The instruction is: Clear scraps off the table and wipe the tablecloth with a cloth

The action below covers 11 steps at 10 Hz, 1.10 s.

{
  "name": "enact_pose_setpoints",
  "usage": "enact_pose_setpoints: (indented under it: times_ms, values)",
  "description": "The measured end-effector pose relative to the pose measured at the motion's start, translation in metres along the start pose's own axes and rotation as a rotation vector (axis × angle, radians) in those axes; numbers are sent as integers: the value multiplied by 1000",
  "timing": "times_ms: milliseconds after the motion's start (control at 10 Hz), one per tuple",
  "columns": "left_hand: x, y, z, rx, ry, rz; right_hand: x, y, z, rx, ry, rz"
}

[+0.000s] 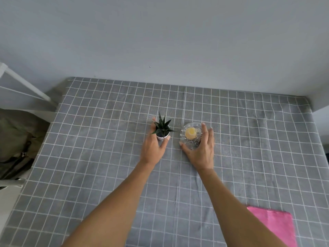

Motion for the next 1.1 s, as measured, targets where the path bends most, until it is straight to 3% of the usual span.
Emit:
enact_pose_setpoints:
  times_ms: [300,500,700,900,1000,1100]
  values:
    - [11,2,4,87,-38,-99,19,1,-1,23,222,-120]
    - [38,18,11,57,-74,-189,40,-7,-6,19,339,-257]
    - [63,48,24,147,-127,-276,63,7,-9,-70,405,-277]
    - [78,68,32,142,-452,-658,74,56,-8,-181,551,-341]
    - [86,79,48,105,-534,-782,76,93,-13,-189,576,-440]
    - [93,99,67,52,-547,-784,76,130,-20,-142,606,-450]
Point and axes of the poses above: each hand's wrist, its own y-axis away from the middle knuckle, its own x-axis out of the back of the hand, z = x × y, the point moved 2 cm from there along -y, towards the middle knuckle, and after that the axes turned 9 degrees about -x, right-handed, at the moved point
